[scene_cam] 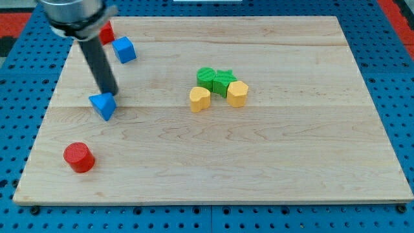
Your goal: Slide the blue cube to the bottom
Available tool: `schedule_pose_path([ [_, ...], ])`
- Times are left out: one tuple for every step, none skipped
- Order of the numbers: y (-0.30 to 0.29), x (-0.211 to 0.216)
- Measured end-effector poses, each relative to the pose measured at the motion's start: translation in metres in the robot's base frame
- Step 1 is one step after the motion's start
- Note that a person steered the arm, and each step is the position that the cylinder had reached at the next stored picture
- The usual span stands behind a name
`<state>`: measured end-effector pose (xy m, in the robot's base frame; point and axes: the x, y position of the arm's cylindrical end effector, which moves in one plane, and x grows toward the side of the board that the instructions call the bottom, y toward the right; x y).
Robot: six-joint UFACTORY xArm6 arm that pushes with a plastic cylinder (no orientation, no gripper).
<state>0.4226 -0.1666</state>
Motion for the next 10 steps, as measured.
schedule_pose_path([
  [-0.022,0.062],
  [-0.036,0.065],
  [-0.036,0.065],
  [-0.003,0.016],
  [0.038,-0.066],
  [0.054,-0.14],
  [0.037,-0.163],
  [-0.04,-0.144],
  [-0.043,-0.103],
  [-0.005,-0.092],
])
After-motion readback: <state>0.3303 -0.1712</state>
